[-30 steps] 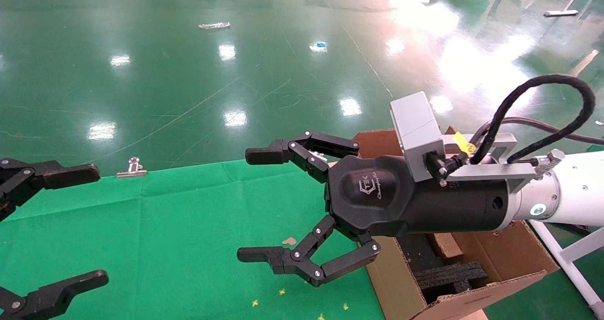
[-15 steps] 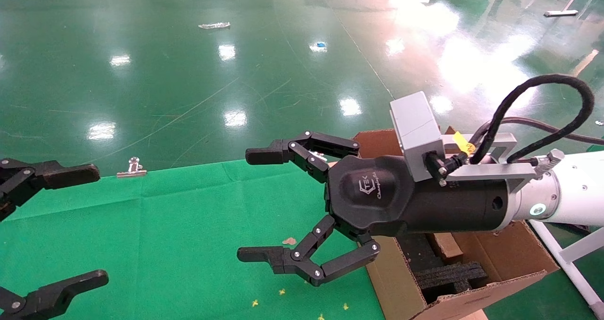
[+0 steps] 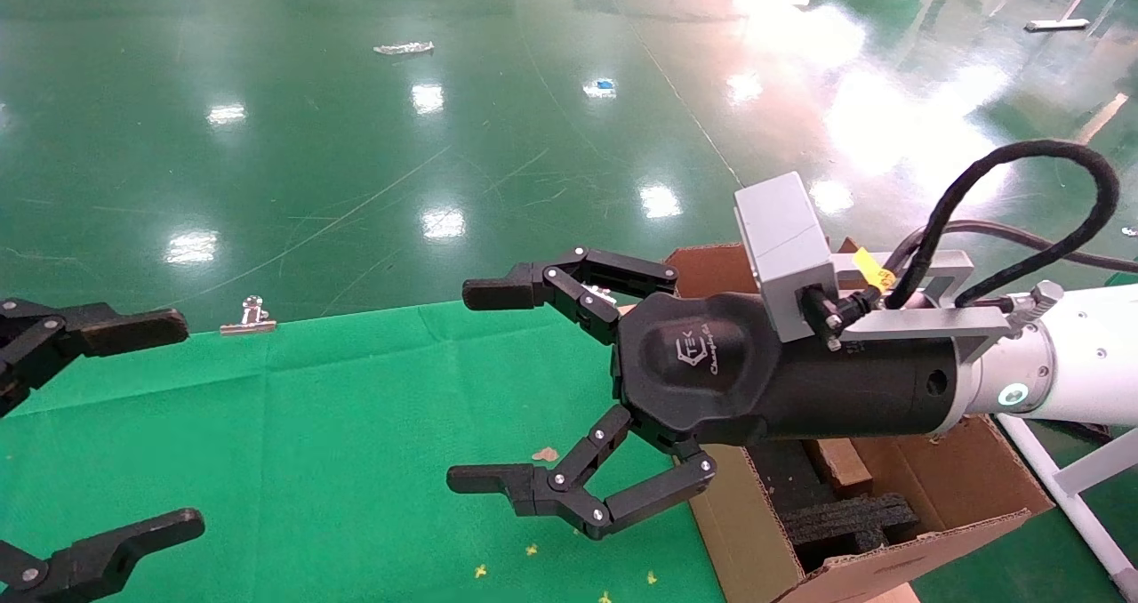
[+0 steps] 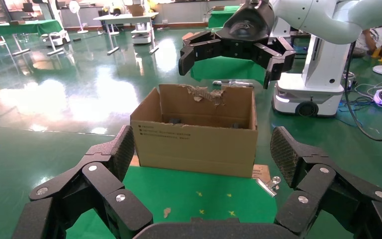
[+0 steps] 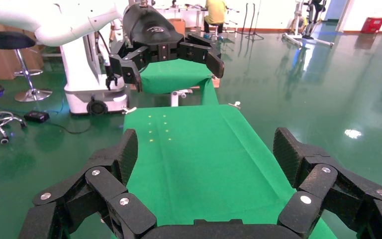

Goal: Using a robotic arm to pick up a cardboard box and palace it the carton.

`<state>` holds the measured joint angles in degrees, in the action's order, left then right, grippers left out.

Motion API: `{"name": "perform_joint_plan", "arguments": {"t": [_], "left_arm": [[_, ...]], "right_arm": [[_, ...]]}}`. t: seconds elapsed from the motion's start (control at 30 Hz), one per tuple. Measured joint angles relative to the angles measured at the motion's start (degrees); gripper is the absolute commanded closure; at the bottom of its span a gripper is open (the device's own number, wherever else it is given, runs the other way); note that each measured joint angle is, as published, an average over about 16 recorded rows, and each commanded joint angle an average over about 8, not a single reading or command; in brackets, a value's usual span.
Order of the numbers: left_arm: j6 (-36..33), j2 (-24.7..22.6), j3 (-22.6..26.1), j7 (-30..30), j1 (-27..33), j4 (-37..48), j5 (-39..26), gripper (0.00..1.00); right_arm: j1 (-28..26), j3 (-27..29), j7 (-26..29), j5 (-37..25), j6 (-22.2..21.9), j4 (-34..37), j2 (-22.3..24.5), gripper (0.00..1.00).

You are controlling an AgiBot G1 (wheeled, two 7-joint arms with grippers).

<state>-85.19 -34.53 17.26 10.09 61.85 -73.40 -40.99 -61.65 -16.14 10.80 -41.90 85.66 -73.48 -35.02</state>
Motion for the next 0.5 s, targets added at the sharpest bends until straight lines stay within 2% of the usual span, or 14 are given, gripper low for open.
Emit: {"name": "perform_joint_plan", "arguments": {"t": [0.5], "left_arm": [[0.00, 0.00, 0.00, 0.00, 0.00, 0.00, 0.00, 0.00]], "right_arm": [[0.00, 0.00, 0.00, 0.00, 0.00, 0.00, 0.00, 0.00]]}}
